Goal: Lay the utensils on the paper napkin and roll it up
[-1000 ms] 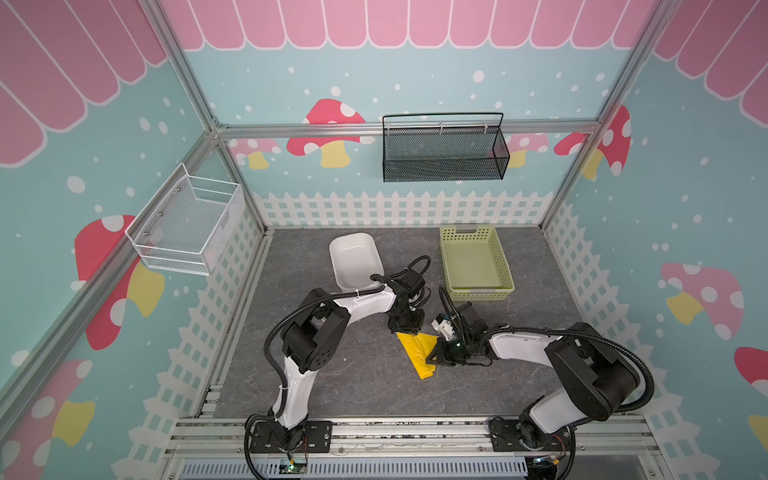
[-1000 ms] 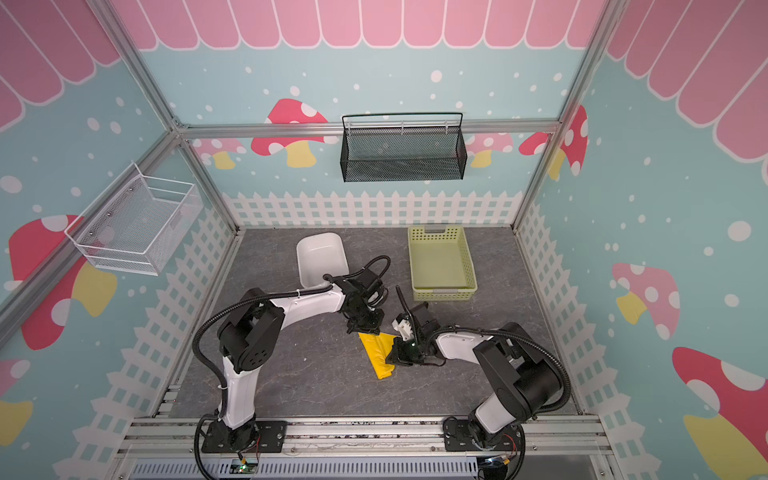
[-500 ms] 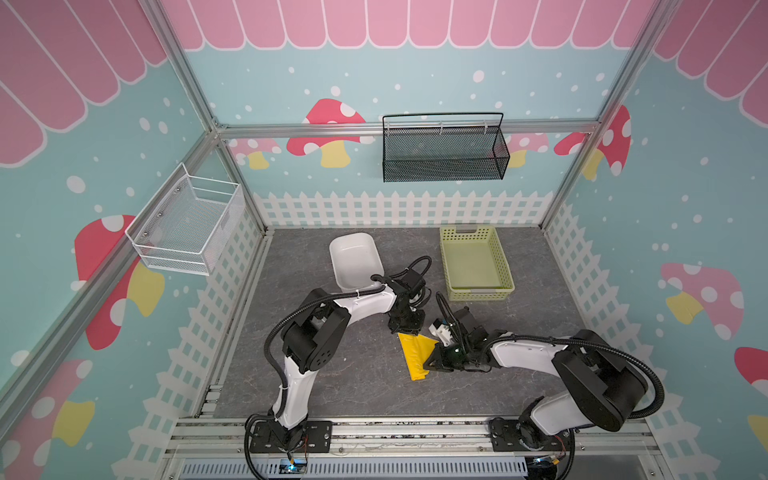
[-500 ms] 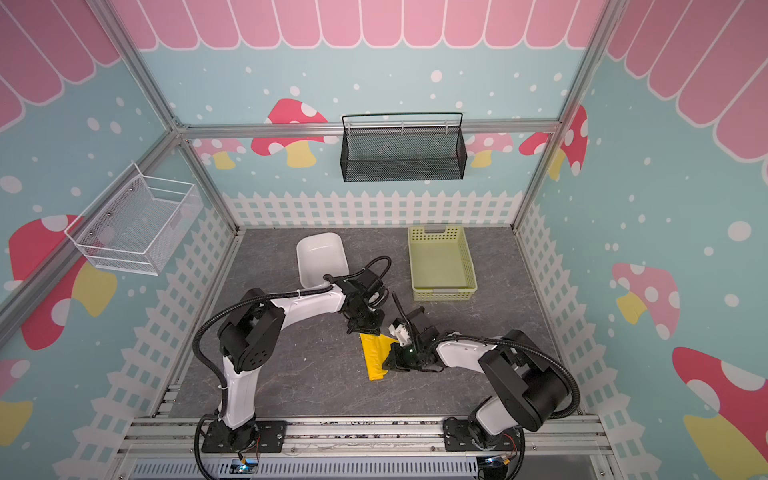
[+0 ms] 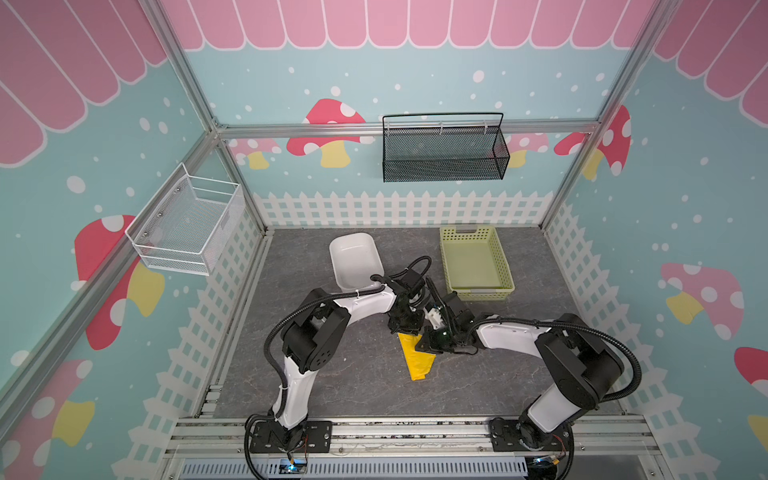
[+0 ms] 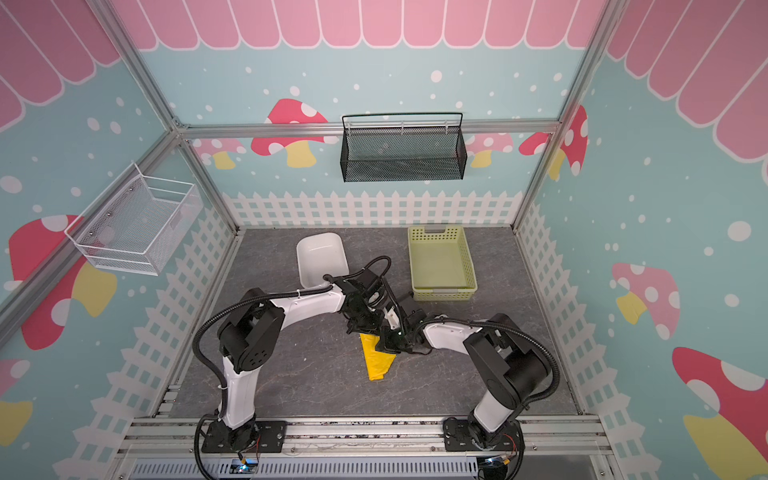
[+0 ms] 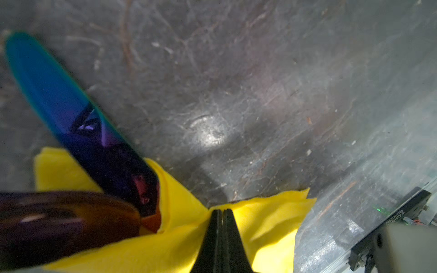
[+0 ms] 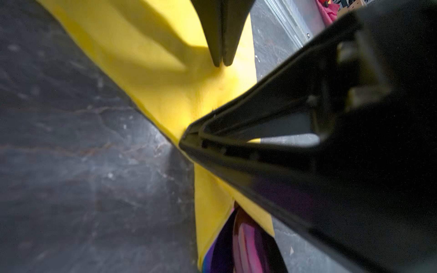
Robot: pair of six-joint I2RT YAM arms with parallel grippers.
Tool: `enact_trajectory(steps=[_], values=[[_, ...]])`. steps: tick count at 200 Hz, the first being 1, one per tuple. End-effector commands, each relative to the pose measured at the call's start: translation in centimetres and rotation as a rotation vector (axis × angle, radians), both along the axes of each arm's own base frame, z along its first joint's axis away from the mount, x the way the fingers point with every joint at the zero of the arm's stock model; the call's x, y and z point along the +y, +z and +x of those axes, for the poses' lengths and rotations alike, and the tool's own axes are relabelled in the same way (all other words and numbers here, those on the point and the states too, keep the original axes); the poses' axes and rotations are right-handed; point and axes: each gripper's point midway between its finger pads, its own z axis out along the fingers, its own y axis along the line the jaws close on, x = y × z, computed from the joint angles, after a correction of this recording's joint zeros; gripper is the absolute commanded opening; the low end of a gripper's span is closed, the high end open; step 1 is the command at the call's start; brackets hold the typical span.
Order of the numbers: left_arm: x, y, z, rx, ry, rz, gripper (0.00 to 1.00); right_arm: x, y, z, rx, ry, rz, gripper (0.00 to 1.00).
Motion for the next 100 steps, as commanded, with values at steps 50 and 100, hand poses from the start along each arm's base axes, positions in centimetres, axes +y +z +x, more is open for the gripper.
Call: enact_trajectory(steps=[50,100], values=[[1.9,-3.0,-1.7,0.05,-0.025,0.1,0.0,-0.9,-1.6,-2.3,0.06,0.046,-0.008,0.07],[1.9,-3.1,-1.7,0.05,-0.026,0.104,0.0,-1.1,-1.0,-4.7,0.103,0.058,0.063,0.12]])
